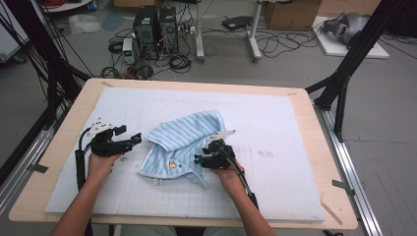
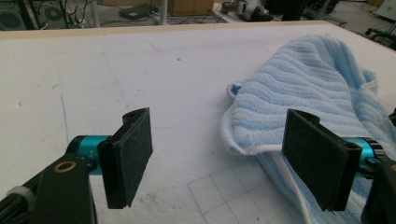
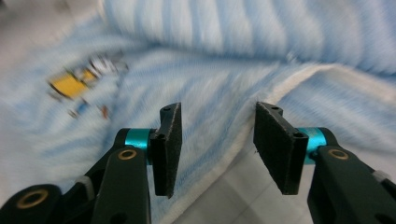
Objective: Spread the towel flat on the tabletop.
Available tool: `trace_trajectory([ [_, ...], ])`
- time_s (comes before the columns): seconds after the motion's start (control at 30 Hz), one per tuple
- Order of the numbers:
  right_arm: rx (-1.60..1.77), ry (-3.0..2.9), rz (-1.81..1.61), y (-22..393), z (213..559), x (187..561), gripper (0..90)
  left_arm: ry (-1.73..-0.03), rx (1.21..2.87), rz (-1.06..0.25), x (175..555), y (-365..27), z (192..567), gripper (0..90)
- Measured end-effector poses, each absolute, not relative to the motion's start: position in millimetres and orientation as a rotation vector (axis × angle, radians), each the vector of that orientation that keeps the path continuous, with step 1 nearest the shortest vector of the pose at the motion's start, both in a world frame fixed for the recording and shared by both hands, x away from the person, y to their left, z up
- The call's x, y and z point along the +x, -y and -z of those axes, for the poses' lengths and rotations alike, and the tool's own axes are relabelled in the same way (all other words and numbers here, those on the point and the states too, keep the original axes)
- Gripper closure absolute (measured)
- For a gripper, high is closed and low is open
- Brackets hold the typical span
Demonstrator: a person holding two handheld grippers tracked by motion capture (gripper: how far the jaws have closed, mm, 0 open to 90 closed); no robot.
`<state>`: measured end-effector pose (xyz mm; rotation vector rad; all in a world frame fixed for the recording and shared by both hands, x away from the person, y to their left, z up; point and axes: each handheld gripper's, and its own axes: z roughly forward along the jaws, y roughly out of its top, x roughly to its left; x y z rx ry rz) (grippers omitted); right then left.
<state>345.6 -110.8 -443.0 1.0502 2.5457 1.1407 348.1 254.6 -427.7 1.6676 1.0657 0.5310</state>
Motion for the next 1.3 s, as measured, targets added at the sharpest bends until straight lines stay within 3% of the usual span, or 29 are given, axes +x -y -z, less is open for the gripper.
trace_trajectory([
  [0.03, 1.013, -2.517, -1.092, 108, 443, 342, 75.5, -1.066, 1.666, -0.532, 348, -255, 428, 24.8],
  [0.07, 0.965, -2.533, -1.092, 108, 441, 341, 83.9, -1.065, 1.666, -0.534, 348, -255, 427, 24.8],
  [0.1, 0.963, -2.536, -1.103, 109, 440, 340, 85.8, -1.066, 1.664, -0.533, 348, -255, 428, 24.8],
  [0.5, 1.025, -2.547, -1.218, 195, 429, 309, 86.1, -1.063, 1.677, -0.534, 348, -254, 428, 26.4],
  [0.67, 1.087, -2.486, -1.089, 231, 427, 296, 86.0, -1.051, 1.694, -0.522, 348, -251, 429, 28.8],
  [0.73, 1.136, -2.443, -1.045, 242, 428, 294, 83.3, -1.037, 1.706, -0.512, 348, -249, 429, 30.1],
  [0.87, 1.181, -2.353, -1.141, 249, 426, 295, 67.2, -0.976, 1.732, -0.467, 347, -240, 429, 38.6],
  [0.97, 1.177, -2.319, -1.181, 248, 425, 297, 61.8, -0.907, 1.764, -0.413, 345, -227, 428, 44.6],
  [1.17, 1.167, -2.326, -1.178, 243, 427, 299, 56.8, -0.805, 1.861, -0.285, 344, -186, 431, 40.2],
  [1.3, 1.160, -2.337, -1.179, 241, 428, 300, 56.3, -0.757, 1.963, -0.273, 345, -163, 438, 39.2],
])
